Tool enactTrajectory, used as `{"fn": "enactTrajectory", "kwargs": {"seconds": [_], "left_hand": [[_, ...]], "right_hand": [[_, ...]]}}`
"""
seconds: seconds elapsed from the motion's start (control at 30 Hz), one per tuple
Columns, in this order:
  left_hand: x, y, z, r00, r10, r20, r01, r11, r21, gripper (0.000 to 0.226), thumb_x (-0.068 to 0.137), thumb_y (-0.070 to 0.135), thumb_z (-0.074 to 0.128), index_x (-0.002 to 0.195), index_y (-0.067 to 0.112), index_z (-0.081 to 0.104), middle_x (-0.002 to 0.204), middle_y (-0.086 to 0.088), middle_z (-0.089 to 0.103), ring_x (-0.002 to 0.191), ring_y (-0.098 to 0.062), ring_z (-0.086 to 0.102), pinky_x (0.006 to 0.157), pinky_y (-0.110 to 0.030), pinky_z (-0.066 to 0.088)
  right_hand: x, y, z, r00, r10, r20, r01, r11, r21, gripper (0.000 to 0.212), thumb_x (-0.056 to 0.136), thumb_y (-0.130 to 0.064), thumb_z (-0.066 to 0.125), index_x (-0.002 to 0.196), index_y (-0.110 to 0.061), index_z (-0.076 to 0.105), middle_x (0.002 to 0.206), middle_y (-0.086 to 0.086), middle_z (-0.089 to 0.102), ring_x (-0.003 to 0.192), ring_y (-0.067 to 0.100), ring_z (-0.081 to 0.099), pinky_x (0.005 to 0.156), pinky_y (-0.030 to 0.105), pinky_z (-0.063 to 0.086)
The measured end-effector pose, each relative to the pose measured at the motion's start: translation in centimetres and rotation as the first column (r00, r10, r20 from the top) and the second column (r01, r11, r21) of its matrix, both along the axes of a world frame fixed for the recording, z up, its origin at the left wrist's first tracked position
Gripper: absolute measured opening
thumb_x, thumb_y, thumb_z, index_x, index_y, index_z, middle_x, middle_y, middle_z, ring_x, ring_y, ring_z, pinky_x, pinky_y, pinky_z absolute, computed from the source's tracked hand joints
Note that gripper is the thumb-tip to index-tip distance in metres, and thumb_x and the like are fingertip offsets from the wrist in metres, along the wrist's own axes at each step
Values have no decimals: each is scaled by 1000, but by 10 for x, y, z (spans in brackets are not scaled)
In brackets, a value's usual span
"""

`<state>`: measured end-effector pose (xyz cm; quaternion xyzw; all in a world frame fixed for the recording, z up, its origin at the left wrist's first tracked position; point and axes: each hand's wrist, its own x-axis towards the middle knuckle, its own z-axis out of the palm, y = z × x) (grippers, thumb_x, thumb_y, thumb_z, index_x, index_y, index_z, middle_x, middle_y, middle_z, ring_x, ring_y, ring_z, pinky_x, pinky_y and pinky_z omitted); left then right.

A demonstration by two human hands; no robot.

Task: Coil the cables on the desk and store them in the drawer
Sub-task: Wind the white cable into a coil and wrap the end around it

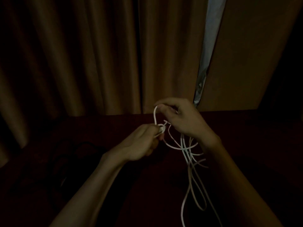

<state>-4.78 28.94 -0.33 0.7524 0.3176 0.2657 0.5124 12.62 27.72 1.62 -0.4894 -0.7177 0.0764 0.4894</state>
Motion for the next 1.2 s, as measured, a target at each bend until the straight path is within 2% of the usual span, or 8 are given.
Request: {"fn": "enactTrajectory", "kwargs": {"seconds": [0.17, 0.33, 0.5, 0.63, 0.8, 0.9, 1.0, 1.2], "left_hand": [[-2, -3, 10, 945, -29, 326, 22, 999, 25, 33, 96, 36, 43, 78, 10, 51, 57, -3, 31, 44, -12, 25, 43, -20, 23], [-6, 12, 9, 870, 67, 489, -67, 998, -18, 32, 110, 28, 34, 86, 11, 47, 60, 3, 34, 44, -7, 27, 40, -16, 24], [-11, 27, 2, 882, 208, 423, -238, 971, 18, 32, 111, 30, 33, 92, 11, 50, 58, 10, 38, 45, -4, 29, 40, -17, 25], [-16, 34, -5, 910, 294, 291, -376, 881, 288, 40, 111, 30, 35, 90, 2, 55, 61, 11, 48, 51, -1, 43, 51, -17, 34], [-25, 39, -4, 940, 320, 120, -331, 764, 554, 35, 111, 30, 35, 101, 13, 63, 91, 1, 69, 82, -7, 66, 73, -25, 51], [-26, 40, -7, 963, 243, 115, -264, 772, 578, 32, 111, 30, 35, 115, 13, 62, 110, 3, 71, 100, -4, 66, 90, -28, 51], [-23, 37, -10, 954, 277, 115, -273, 642, 716, 31, 109, 18, 39, 131, 8, 57, 118, -5, 66, 103, -5, 61, 90, -16, 43], [-25, 44, -13, 936, 348, 46, -224, 491, 842, 48, 103, 34, 39, 145, 15, 52, 88, 0, 47, 78, -10, 51, 71, -18, 42]], "right_hand": [[-6, 5, -8, 993, 51, -105, -62, 993, -101, 20, 100, -9, 61, 105, -16, 79, 100, -6, 78, 101, 7, 71, 92, 33, 55], [-24, 6, -11, 997, 59, -52, -65, 990, -129, 25, 105, -14, 50, 94, -13, 72, 83, 9, 71, 75, 21, 65, 74, 48, 51], [-28, 7, -10, 992, 63, 105, -43, 983, -179, 25, 104, -23, 49, 100, -16, 73, 83, 7, 71, 79, 20, 67, 74, 40, 52], [-30, 4, -10, 960, 28, 277, 27, 980, -195, 23, 102, -23, 50, 110, -22, 72, 87, -3, 73, 87, 14, 68, 79, 36, 52], [-34, -2, -4, 944, 51, 325, 25, 973, -228, 24, 103, -23, 51, 84, -18, 64, 69, -5, 62, 70, 11, 62, 68, 34, 46], [-41, -4, -3, 978, 34, 204, 16, 971, -238, 43, 106, -31, 49, 67, -17, 58, 56, -6, 52, 54, 6, 52, 57, 29, 40], [-46, -6, -2, 1000, 27, -13, -29, 971, -238, 56, 104, -44, 51, 56, -15, 50, 49, -5, 42, 46, 5, 39, 51, 26, 31], [-56, 2, -15, 907, 14, -421, -126, 962, -240, 60, 97, -49, 63, 56, -7, 51, 57, 8, 36, 49, 17, 31, 47, 30, 24]]}}
